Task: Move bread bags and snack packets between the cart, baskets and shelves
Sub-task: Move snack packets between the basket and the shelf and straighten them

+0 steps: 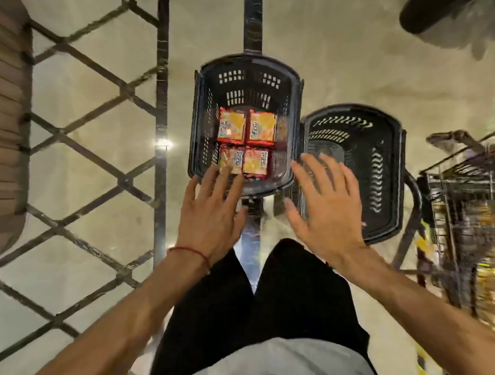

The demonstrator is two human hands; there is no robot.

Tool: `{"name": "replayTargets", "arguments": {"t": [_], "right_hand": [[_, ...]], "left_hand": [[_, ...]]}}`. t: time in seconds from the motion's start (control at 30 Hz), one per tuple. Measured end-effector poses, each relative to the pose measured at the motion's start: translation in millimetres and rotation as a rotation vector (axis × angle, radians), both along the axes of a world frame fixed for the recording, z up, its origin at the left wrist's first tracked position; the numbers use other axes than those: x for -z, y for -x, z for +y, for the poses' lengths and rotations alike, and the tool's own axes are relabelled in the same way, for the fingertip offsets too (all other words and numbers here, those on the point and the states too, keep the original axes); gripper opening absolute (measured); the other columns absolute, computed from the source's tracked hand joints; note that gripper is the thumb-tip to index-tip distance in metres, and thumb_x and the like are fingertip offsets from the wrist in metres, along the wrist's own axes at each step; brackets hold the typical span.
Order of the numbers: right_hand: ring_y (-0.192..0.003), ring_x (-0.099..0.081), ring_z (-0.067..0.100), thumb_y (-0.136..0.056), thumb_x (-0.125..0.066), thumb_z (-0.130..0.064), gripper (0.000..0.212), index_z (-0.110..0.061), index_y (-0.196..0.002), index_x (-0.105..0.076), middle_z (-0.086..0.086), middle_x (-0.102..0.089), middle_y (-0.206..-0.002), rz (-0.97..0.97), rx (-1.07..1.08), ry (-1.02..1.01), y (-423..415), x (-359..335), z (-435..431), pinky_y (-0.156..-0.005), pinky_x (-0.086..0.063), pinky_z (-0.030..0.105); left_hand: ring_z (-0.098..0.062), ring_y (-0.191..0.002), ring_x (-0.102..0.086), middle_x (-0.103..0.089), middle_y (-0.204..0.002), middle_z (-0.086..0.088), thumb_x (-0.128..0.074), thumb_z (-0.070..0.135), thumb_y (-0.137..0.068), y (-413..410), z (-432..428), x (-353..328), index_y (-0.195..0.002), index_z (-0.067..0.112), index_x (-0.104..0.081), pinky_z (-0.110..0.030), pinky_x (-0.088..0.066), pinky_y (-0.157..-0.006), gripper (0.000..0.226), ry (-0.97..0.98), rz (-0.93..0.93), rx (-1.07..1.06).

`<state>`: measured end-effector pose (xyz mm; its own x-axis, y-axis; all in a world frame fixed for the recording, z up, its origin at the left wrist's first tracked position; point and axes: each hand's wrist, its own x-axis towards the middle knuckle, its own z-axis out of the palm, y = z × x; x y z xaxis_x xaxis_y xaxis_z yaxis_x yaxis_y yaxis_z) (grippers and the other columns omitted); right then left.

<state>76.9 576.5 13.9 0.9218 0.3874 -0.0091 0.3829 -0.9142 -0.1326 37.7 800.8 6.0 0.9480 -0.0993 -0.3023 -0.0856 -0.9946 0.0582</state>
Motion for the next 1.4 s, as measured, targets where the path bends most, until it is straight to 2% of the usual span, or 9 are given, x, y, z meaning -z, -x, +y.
{"name": "replayTargets", "arguments": {"t": [0.23, 0.43, 0.73, 0.9, 1.07, 1.13, 1.2, 1.27, 1.4], "right_hand": [[-0.147, -0.043, 0.035, -0.098, -0.058, -0.043, 0.061, -0.016, -0.152, -0.051, 0.008, -0.053, -0.155, 0.054, 0.039, -0.018, -67.4, 98.3, 51.5, -0.123, -0.028, 0.054], [-0.145, -0.04, 0.032, -0.094, -0.063, -0.042, 0.062, -0.019, -0.15, -0.049, 0.007, -0.055, -0.152, 0.116, 0.105, -0.002, -118.3, 213.3, 55.7, -0.123, -0.019, 0.047], [-0.144, -0.045, 0.03, -0.096, -0.061, -0.042, 0.059, -0.018, -0.15, -0.053, 0.004, -0.055, -0.151, 0.228, 0.096, -0.083, -133.8, 380.4, 63.9, -0.121, -0.032, 0.049], [-0.136, -0.047, 0.024, -0.097, -0.061, -0.029, 0.05, -0.015, -0.145, -0.058, 0.001, -0.058, -0.144, 0.404, 0.245, -0.307, -132.8, 443.4, 81.5, -0.113, -0.043, 0.041], [-0.143, -0.04, 0.021, -0.101, -0.064, -0.03, 0.059, -0.019, -0.155, -0.042, 0.002, -0.038, -0.159, 0.788, 0.574, -0.347, -152.5, 501.3, 97.4, -0.11, -0.035, 0.027], [-0.149, -0.035, 0.023, -0.103, -0.063, -0.035, 0.068, -0.018, -0.161, -0.032, 0.004, -0.031, -0.164, 0.917, 0.721, -0.392, -161.6, 528.4, 99.6, -0.115, -0.031, 0.031], [-0.148, -0.037, 0.023, -0.1, -0.066, -0.041, 0.076, -0.017, -0.162, -0.028, 0.003, -0.037, -0.161, 0.988, 0.87, -0.476, -168.1, 554.1, 99.5, -0.121, -0.031, 0.034], [-0.139, -0.045, 0.018, -0.097, -0.071, -0.041, 0.081, -0.016, -0.161, -0.028, 0.0, -0.047, -0.151, 1.032, 0.997, -0.564, -170.6, 574.9, 99.6, -0.115, -0.033, 0.028], [-0.158, -0.02, 0.029, -0.089, -0.073, -0.058, 0.112, -0.023, -0.167, 0.0, 0.01, -0.021, -0.171, 1.025, 0.993, -0.534, -163.6, 601.7, 104.7, -0.128, -0.023, 0.05]], "left_hand": [[-0.035, -0.148, -0.034, -0.041, -0.158, -0.012, -0.054, 0.046, -0.096, -97.0, 47.6, 94.0, -0.153, 0.015, -0.041, -0.055, -0.034, -0.115, 0.065, 0.125, 0.024, -0.094], [-0.03, -0.154, -0.021, -0.03, -0.165, -0.007, -0.044, 0.049, -0.1, -145.4, 42.8, 214.9, -0.158, 0.021, -0.033, -0.051, -0.024, -0.124, 0.065, 0.142, 0.114, -0.086], [-0.03, -0.149, -0.028, -0.036, -0.159, -0.007, -0.047, 0.047, -0.101, -158.9, 43.8, 381.0, -0.156, 0.017, -0.038, -0.048, -0.032, -0.115, 0.063, 0.184, 0.113, -0.058], [-0.03, -0.142, -0.034, -0.041, -0.155, -0.008, -0.049, 0.045, -0.101, -160.3, 51.1, 434.4, -0.153, 0.016, -0.042, -0.046, -0.038, -0.111, 0.06, 0.219, 0.157, -0.142], [-0.029, -0.139, -0.035, -0.041, -0.152, -0.007, -0.05, 0.046, -0.101, -168.2, 55.3, 452.5, -0.152, 0.017, -0.041, -0.049, -0.042, -0.106, 0.059, 0.232, 0.189, -0.201], [-0.029, -0.14, -0.034, -0.041, -0.153, -0.007, -0.05, 0.046, -0.101, -173.7, 56.6, 457.3, -0.152, 0.017, -0.041, -0.049, -0.041, -0.107, 0.059, 0.247, 0.206, -0.21], [-0.028, -0.14, -0.033, -0.04, -0.153, -0.008, -0.051, 0.045, -0.101, -179.5, 59.0, 463.2, -0.152, 0.017, -0.04, -0.05, -0.041, -0.108, 0.059, 0.258, 0.228, -0.218], [-0.029, -0.14, -0.034, -0.04, -0.153, -0.008, -0.052, 0.045, -0.1, -182.1, 62.5, 470.3, -0.152, 0.017, -0.04, -0.049, -0.042, -0.106, 0.06, 0.263, 0.239, -0.199], [-0.027, -0.139, -0.036, -0.042, -0.152, -0.007, -0.056, 0.043, -0.098, -183.3, 71.4, 481.3, -0.152, 0.02, -0.041, -0.045, -0.044, -0.104, 0.06, 0.26, 0.23, -0.194]]}}
